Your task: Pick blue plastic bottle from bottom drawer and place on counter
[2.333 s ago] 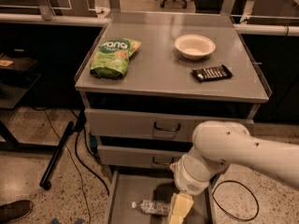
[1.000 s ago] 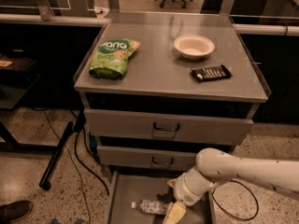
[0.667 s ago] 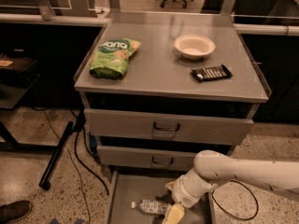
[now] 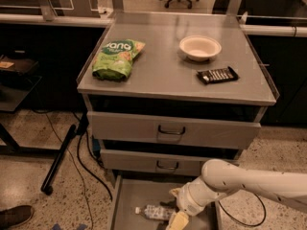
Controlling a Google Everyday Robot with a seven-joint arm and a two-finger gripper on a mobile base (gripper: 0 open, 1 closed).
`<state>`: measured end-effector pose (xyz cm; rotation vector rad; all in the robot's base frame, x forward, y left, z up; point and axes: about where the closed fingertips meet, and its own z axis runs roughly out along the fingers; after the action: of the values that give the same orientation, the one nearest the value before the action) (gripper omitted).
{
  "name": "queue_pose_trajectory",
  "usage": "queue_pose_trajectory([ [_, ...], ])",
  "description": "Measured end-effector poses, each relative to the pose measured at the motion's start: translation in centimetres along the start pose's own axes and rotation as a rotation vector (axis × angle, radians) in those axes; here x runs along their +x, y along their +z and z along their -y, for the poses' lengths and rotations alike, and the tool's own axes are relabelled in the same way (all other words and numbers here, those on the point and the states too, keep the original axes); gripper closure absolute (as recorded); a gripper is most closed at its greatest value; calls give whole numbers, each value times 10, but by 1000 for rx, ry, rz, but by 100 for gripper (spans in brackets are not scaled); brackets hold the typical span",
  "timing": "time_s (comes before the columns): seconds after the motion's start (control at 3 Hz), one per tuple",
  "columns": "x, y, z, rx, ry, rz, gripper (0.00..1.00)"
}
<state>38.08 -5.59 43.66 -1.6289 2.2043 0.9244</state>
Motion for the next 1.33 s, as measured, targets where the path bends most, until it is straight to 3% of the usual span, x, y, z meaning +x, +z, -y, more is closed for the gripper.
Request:
queue_pose_trajectory([
  [0.67,41,31,59,83,39,112,0],
  [1.33,40,45,60,64,34,142,0],
])
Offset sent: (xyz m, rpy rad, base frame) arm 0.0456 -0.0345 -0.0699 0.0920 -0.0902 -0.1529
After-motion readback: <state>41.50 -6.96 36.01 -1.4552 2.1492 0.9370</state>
